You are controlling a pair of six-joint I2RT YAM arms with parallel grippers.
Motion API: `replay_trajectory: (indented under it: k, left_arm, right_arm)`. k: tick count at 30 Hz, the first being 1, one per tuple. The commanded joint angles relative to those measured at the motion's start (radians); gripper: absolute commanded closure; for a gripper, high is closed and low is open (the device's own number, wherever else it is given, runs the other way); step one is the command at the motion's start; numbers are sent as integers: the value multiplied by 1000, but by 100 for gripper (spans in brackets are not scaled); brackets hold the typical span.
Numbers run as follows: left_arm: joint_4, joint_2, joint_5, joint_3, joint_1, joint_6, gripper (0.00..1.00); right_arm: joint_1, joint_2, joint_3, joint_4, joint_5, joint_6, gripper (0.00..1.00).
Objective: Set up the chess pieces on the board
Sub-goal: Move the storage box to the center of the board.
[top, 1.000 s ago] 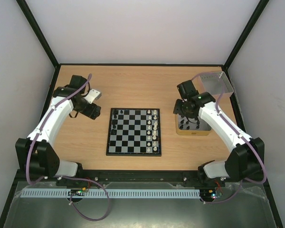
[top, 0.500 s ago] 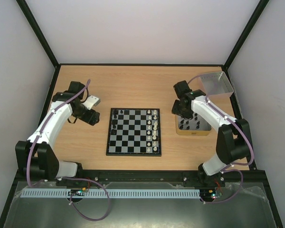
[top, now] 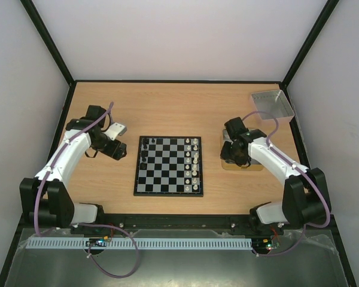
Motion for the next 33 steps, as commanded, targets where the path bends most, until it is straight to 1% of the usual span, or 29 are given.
replay_trajectory:
  k: [1, 11, 17, 22, 27, 33]
  left_arm:
    - [0, 9, 27, -11, 6, 11, 18]
    - [7, 6, 22, -22, 7, 13, 19]
    - [14, -4, 19, -31, 12, 18, 19]
    - [22, -13, 14, -44, 17, 23, 19]
    - [31, -16, 15, -49, 27, 30, 19]
    - [39, -10, 15, -49, 33, 39, 19]
  right_arm:
    - [10, -33, -53, 34, -14, -5, 57]
    - [21, 25, -31, 69, -30, -10, 57]
    - [53, 17, -74, 71, -28, 33, 62]
    - [77, -36, -120, 58, -40, 93, 66]
    - [114, -103, -189, 50, -64, 157, 68]
    - [190, -190, -239, 20, -74, 255, 71]
